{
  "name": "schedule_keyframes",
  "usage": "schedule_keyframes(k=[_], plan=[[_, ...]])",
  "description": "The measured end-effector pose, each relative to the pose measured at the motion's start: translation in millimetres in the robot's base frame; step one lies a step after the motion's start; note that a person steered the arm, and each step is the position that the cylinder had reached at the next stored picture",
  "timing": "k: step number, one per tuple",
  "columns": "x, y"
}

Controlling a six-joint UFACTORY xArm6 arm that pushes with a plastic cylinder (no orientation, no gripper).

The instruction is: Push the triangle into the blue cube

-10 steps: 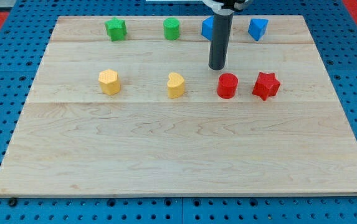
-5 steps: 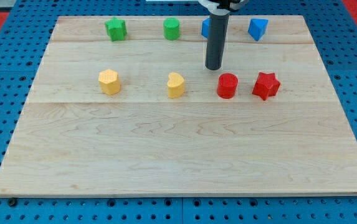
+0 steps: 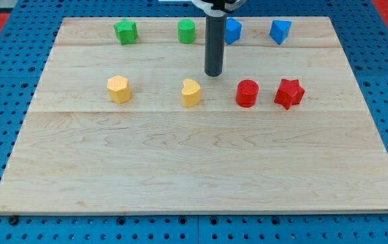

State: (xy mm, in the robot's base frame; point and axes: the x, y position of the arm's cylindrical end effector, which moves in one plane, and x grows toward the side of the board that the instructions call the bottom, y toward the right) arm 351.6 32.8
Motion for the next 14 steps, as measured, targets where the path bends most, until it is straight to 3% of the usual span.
schedule_keyframes(k=[1,3,5,6,8,11,14], plan=[[-7.4,23.4],[-48.3,132.8],[-83.3,164.3],[-97.1,167.4],[-100.9,110.9],[-112.5,195.5],[-142.9,153.8]])
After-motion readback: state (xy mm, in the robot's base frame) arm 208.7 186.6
